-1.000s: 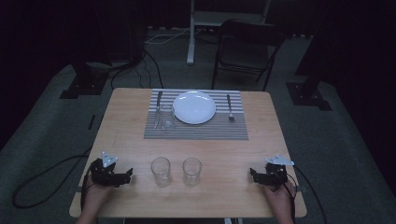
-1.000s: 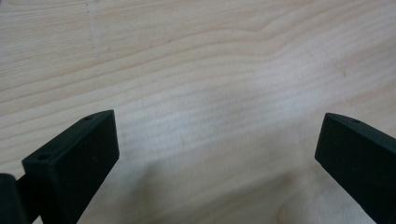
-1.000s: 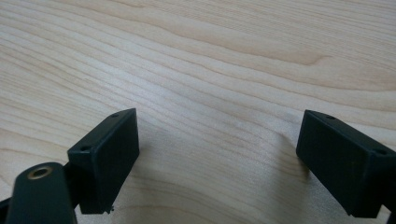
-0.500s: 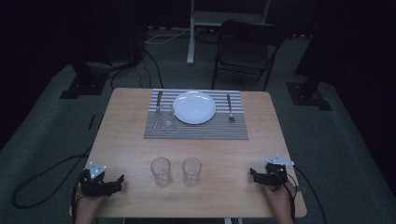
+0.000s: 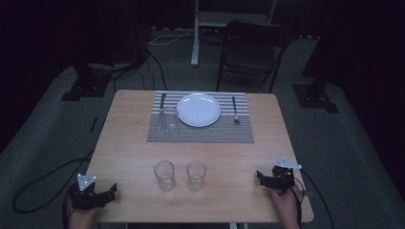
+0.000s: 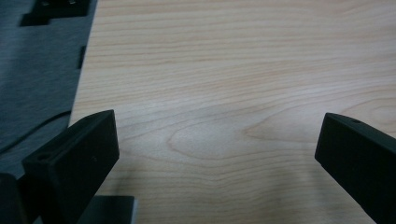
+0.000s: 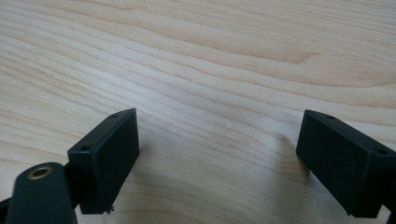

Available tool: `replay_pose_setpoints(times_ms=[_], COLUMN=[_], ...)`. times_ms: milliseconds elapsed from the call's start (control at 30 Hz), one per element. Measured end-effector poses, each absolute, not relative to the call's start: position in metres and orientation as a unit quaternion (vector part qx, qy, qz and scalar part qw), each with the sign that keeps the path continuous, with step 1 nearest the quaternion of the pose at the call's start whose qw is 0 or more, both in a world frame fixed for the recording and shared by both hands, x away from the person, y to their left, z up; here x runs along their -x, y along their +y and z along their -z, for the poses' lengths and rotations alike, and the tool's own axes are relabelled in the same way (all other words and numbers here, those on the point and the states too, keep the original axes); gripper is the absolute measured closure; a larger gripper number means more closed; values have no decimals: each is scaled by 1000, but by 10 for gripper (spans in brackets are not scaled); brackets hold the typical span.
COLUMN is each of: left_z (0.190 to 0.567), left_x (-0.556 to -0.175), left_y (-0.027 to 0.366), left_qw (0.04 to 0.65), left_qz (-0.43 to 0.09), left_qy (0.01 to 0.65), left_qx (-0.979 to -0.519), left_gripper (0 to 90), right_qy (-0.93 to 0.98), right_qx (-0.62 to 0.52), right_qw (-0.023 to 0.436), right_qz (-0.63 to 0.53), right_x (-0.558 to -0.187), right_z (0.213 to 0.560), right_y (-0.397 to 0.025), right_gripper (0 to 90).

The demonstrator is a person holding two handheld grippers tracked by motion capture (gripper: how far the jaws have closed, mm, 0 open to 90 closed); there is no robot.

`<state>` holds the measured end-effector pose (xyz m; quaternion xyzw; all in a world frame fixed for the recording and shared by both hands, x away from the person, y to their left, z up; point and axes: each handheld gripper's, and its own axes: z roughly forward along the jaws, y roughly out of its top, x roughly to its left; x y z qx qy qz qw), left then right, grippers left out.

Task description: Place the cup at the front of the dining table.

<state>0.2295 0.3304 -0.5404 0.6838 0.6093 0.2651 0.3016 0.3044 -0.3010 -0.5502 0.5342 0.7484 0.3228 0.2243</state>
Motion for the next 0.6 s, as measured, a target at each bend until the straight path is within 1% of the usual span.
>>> replay_pose_setpoints(times_ms=[133, 367, 433, 500, 600], left_z=[540, 544, 545, 544, 544], left_x=[-228, -230, -230, -228, -228], left_y=[337, 344, 344, 348, 351], left_qw=[287, 255, 254, 263, 268], left_qz=[-290, -307, -311, -316, -311], left_qy=[612, 631, 636, 652, 659], left_qx=[-677, -666, -659, -637, -630], left_gripper=[2, 2, 2, 2, 2], right_qy=[742, 733, 731, 726, 718], right_qx=[-543, -556, -557, -564, -574], right_qw=[227, 232, 233, 236, 239], right_qz=[-321, -317, -317, -314, -312], right_x=[-305, -306, -306, -306, -306], right_z=[550, 550, 550, 550, 550], right_y=[-302, -304, -304, -306, -307], right_gripper=[128, 128, 128, 128, 129])
